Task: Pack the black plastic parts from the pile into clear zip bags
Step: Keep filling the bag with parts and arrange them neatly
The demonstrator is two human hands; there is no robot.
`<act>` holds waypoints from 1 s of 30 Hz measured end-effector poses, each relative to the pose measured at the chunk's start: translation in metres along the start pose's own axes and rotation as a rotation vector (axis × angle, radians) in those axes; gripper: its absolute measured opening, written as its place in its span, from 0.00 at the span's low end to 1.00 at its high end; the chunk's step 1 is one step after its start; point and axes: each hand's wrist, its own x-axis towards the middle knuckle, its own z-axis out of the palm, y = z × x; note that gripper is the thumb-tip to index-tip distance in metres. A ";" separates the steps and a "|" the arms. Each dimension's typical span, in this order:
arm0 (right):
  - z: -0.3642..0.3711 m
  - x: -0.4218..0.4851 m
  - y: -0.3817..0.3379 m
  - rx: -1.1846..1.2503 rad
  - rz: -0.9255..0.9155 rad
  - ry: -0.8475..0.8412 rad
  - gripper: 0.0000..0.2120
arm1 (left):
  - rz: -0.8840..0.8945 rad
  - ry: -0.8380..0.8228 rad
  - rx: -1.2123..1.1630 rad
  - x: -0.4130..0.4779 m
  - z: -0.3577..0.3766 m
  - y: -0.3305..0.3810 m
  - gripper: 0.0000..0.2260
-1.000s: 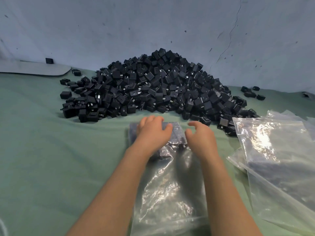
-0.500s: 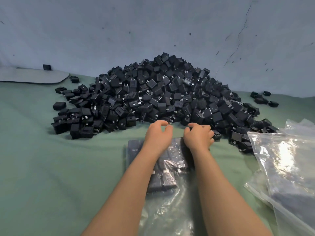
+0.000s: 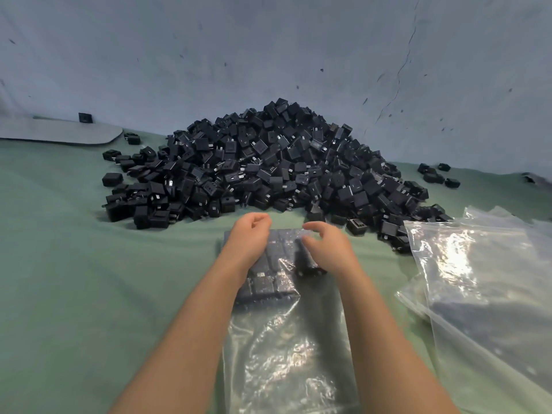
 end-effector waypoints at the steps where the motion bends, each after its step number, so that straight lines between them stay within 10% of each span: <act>1: 0.002 0.002 0.001 -0.010 0.010 0.019 0.17 | 0.002 -0.004 0.005 -0.001 0.000 0.000 0.06; 16: 0.019 0.036 0.004 -0.043 0.163 0.157 0.19 | 0.030 -0.038 -0.025 0.016 0.005 -0.005 0.05; 22: -0.018 -0.010 -0.030 0.562 -0.074 0.164 0.09 | -0.072 -0.050 -0.191 0.003 0.000 0.007 0.14; 26: -0.031 -0.063 -0.045 0.475 -0.358 -0.057 0.08 | -0.177 -0.232 -0.214 -0.020 -0.007 0.019 0.24; 30: -0.030 -0.104 -0.033 0.392 -0.318 -0.070 0.09 | -0.152 -0.277 -0.197 -0.043 -0.009 0.014 0.11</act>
